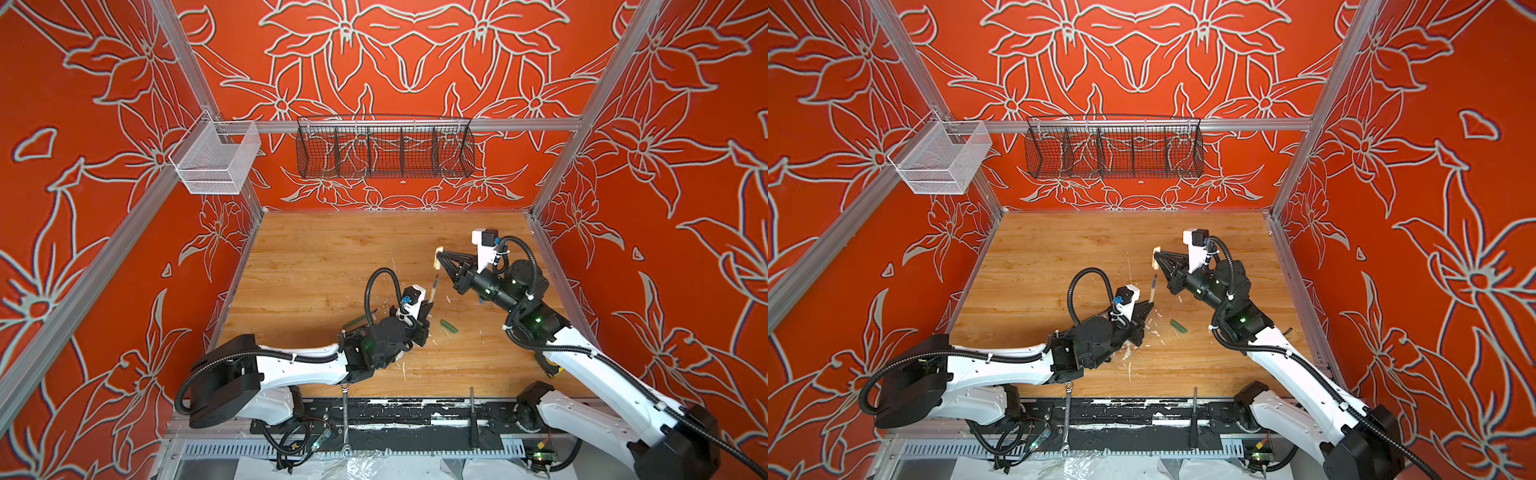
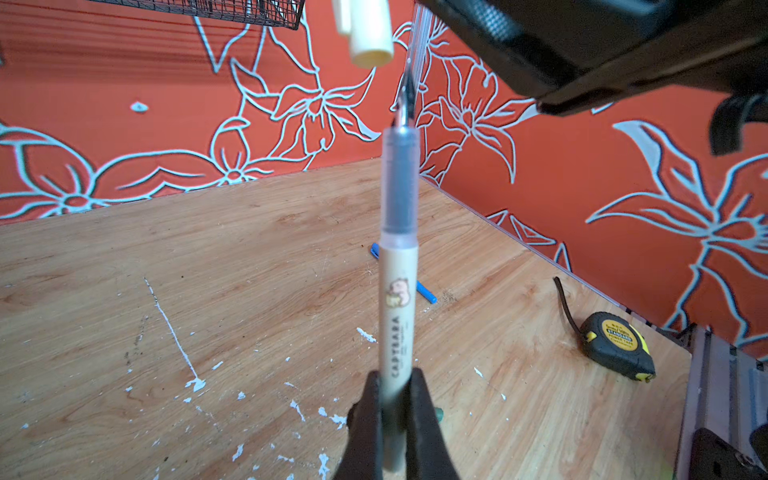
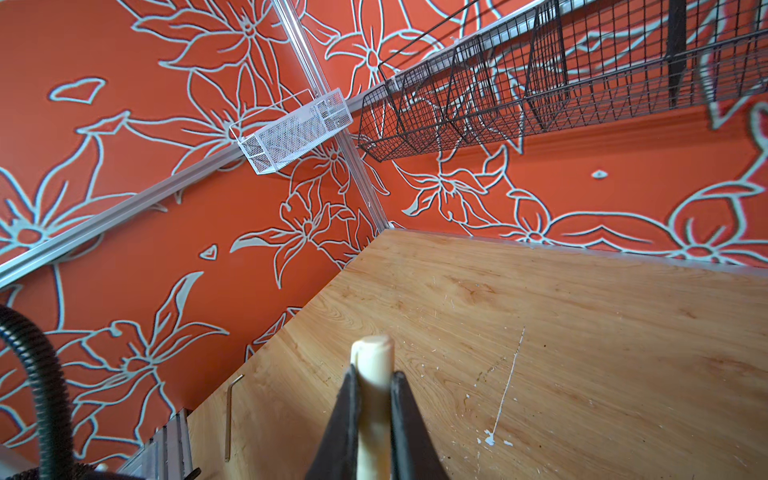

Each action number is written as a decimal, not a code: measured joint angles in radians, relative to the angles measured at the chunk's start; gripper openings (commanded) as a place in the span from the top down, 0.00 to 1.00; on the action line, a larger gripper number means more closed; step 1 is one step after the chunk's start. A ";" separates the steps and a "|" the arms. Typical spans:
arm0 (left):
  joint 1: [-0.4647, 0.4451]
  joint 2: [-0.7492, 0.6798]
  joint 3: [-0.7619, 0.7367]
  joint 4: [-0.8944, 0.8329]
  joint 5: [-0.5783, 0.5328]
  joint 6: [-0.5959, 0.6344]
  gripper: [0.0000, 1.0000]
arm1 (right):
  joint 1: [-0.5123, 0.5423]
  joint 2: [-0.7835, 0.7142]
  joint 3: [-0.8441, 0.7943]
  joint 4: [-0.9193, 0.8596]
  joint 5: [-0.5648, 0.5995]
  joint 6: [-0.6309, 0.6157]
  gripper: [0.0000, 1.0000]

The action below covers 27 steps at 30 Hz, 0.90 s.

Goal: Insert the pens into the pen caps
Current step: 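Bring the beige cap in the right gripper above the pen tip held by the left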

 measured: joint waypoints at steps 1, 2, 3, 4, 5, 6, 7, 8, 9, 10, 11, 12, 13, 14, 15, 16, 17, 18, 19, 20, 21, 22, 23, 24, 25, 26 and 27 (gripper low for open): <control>0.000 0.000 0.002 -0.001 0.000 0.000 1.00 | 0.000 -0.001 -0.003 0.000 0.000 0.001 1.00; 0.000 0.000 0.003 -0.001 0.000 0.000 1.00 | 0.000 -0.002 -0.006 0.000 0.000 0.002 1.00; 0.000 0.000 0.003 -0.001 0.000 0.000 1.00 | 0.000 -0.003 -0.008 0.000 0.000 0.003 1.00; 0.000 0.000 0.005 -0.002 0.000 0.000 1.00 | 0.000 -0.004 -0.010 0.000 0.000 0.005 1.00; 0.000 0.000 0.005 -0.002 0.000 0.000 1.00 | 0.000 -0.005 -0.010 0.000 0.000 0.008 1.00; 0.000 0.000 0.007 -0.004 0.000 0.000 1.00 | 0.000 -0.006 -0.011 0.000 0.000 0.012 1.00; 0.000 0.000 0.010 -0.005 0.000 0.000 1.00 | 0.001 -0.006 -0.012 0.002 0.000 0.014 1.00; 0.000 0.000 0.011 -0.006 0.000 0.000 1.00 | 0.001 -0.007 -0.014 0.003 0.000 0.017 1.00; 0.000 0.000 0.012 -0.008 0.000 0.000 1.00 | 0.002 -0.008 -0.018 0.005 0.000 0.019 1.00; 0.002 0.000 0.013 -0.010 0.000 0.000 1.00 | 0.002 -0.011 -0.023 0.007 0.000 0.021 1.00; 0.002 0.000 0.014 -0.012 0.000 0.000 1.00 | 0.003 -0.014 -0.026 0.006 0.000 0.021 1.00; 0.002 0.000 0.014 -0.013 0.001 0.000 1.00 | 0.003 -0.017 -0.027 0.006 0.000 0.021 1.00; 0.002 0.000 0.014 -0.016 0.001 0.000 1.00 | 0.004 -0.020 -0.027 0.006 0.000 0.021 1.00; 0.002 0.000 0.014 -0.017 0.001 0.000 1.00 | 0.005 -0.023 -0.027 0.006 0.000 0.021 1.00; 0.002 0.000 0.014 -0.018 0.001 0.000 1.00 | 0.005 -0.026 -0.027 0.006 0.000 0.021 1.00; 0.002 0.000 0.014 -0.020 0.001 0.000 1.00 | 0.005 -0.030 -0.027 0.006 0.000 0.020 1.00; 0.002 0.000 0.014 -0.023 0.002 0.000 1.00 | 0.005 -0.033 -0.027 0.006 0.001 0.019 1.00; 0.002 0.000 0.015 -0.025 0.002 0.000 1.00 | 0.005 -0.035 -0.025 0.004 0.001 0.017 1.00; 0.002 0.000 0.016 -0.026 0.003 0.000 1.00 | 0.005 -0.036 -0.022 0.001 0.001 0.014 1.00; 0.002 0.000 0.018 -0.028 0.003 0.000 1.00 | 0.005 -0.037 -0.019 0.000 0.001 0.010 1.00; 0.002 0.000 0.018 -0.028 0.004 0.000 1.00 | 0.005 -0.037 -0.016 -0.002 0.001 0.008 1.00; 0.002 0.000 0.018 -0.029 0.004 0.000 1.00 | 0.005 -0.037 -0.011 -0.004 0.001 0.003 1.00; 0.002 0.000 0.018 -0.031 0.004 0.000 1.00 | 0.005 -0.037 -0.004 -0.008 0.001 0.000 1.00; 0.002 0.000 0.018 -0.031 0.004 0.000 1.00 | 0.005 -0.037 0.001 -0.007 0.001 -0.003 1.00; 0.002 0.000 0.018 -0.031 0.004 0.000 1.00 | 0.005 -0.038 0.006 -0.008 0.001 -0.003 1.00; 0.002 0.000 0.018 -0.031 0.004 0.000 1.00 | 0.006 -0.038 0.010 -0.007 0.000 -0.003 1.00; 0.002 0.000 0.018 -0.031 0.004 0.000 1.00 | 0.006 -0.038 0.011 -0.006 0.001 -0.003 1.00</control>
